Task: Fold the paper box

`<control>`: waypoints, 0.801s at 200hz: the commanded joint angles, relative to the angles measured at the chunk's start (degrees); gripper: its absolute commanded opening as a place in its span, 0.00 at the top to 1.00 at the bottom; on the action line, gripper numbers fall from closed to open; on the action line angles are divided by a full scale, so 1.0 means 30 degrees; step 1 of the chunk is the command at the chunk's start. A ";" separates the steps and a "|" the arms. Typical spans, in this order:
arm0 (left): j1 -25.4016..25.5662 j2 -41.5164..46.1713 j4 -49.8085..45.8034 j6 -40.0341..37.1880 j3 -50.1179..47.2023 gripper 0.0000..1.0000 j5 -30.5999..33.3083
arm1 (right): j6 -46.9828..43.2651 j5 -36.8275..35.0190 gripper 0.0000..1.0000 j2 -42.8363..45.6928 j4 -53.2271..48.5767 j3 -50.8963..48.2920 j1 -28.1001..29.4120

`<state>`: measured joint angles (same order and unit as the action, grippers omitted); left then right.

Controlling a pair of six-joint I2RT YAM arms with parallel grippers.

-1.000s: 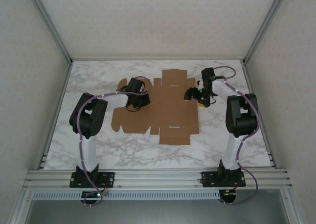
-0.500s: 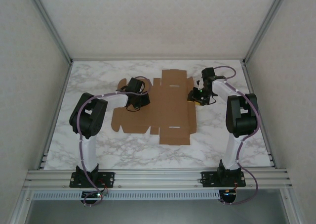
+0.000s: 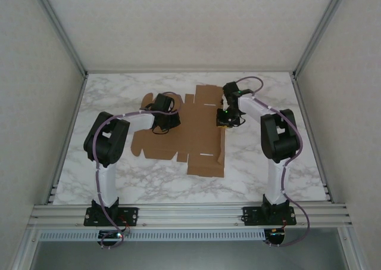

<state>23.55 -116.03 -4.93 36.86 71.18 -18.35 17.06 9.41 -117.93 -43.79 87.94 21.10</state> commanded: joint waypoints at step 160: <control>0.0250 0.0639 -0.0098 0.0248 -0.0374 0.99 -0.0202 | 0.0422 -0.0446 0.83 0.1022 0.0213 -0.1416 -0.1116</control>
<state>23.81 -115.98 -4.89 36.88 71.16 -18.28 17.80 6.09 -117.43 -43.29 83.88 18.09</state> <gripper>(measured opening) 0.050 0.234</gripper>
